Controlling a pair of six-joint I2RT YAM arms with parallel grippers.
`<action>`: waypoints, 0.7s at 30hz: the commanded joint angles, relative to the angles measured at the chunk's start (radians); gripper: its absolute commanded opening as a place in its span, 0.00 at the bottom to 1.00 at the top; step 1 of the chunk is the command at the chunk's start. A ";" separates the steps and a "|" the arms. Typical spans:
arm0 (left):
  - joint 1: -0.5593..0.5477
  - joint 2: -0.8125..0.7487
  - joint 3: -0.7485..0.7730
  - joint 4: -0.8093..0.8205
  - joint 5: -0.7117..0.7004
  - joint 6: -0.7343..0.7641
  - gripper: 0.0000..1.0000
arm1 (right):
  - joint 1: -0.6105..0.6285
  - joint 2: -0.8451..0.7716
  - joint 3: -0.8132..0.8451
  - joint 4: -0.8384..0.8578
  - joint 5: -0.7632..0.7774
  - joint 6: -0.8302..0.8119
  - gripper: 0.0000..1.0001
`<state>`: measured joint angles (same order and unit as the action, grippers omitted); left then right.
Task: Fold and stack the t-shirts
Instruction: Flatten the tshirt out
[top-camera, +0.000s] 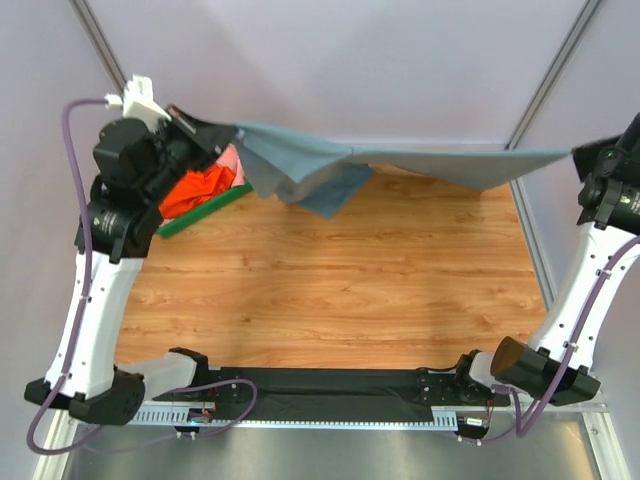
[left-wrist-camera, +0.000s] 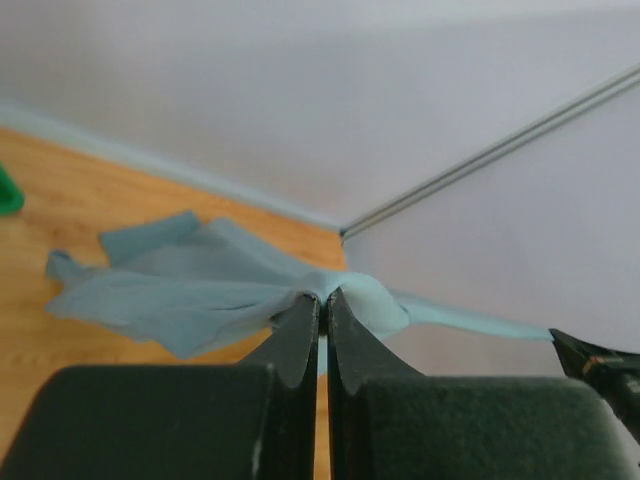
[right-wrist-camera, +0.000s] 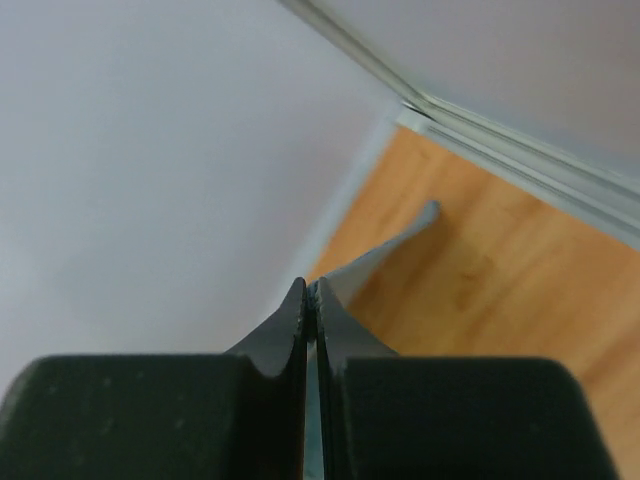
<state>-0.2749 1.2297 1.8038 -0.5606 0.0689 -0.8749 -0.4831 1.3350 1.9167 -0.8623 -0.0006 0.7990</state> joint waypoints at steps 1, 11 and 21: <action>-0.049 -0.138 -0.198 -0.118 -0.034 -0.050 0.00 | -0.009 -0.028 -0.180 -0.252 0.319 -0.009 0.00; -0.211 -0.507 -0.646 -0.476 -0.052 -0.325 0.00 | -0.008 -0.131 -0.539 -0.440 0.600 0.063 0.00; -0.211 -0.493 -0.758 -0.524 -0.064 -0.311 0.00 | -0.003 -0.161 -0.676 -0.324 0.448 0.016 0.00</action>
<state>-0.4877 0.7223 1.0172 -1.0935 0.0715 -1.1809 -0.4858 1.1759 1.2568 -1.2972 0.4950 0.8394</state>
